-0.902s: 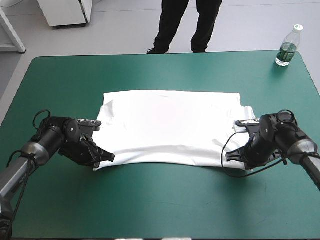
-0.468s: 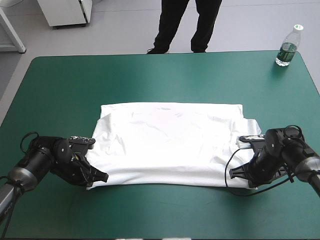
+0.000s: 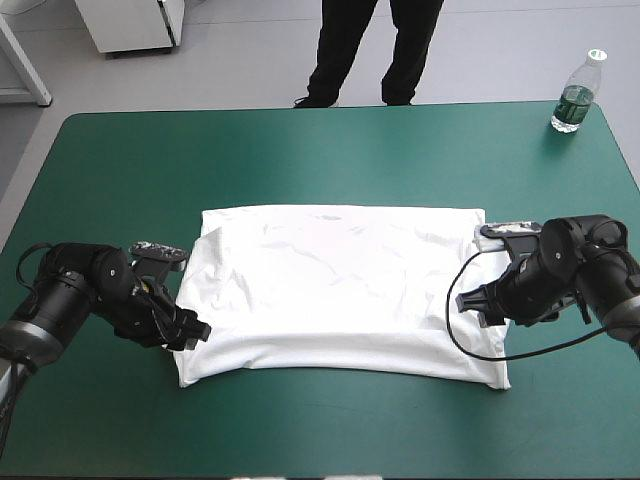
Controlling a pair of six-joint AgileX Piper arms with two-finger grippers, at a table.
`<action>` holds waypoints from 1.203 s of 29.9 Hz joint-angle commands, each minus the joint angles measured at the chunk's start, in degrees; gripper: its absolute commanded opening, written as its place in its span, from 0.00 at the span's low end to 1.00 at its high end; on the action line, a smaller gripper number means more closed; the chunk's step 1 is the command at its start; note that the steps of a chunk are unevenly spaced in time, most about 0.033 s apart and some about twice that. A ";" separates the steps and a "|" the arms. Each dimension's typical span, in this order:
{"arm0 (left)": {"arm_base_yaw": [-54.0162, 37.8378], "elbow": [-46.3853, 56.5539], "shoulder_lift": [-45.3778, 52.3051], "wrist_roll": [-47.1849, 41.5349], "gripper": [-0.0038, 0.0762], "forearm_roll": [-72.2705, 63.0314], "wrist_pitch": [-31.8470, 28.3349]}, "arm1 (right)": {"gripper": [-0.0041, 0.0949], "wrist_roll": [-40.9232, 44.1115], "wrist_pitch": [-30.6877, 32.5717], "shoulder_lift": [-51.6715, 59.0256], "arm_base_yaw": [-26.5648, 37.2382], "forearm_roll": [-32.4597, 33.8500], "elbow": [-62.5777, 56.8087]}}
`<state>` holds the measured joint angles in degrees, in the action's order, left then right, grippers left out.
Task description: Fold the cloth
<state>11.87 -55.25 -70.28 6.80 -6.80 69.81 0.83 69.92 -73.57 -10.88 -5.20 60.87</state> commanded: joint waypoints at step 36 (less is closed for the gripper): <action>-3.19 1.40 -11.44 -18.68 0.52 11.89 -12.19 | 0.60 1.84 1.66 8.27 0.13 7.61 12.79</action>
<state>11.07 -52.80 -82.66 -10.95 6.02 59.34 2.74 71.41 -67.18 -10.88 1.56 71.90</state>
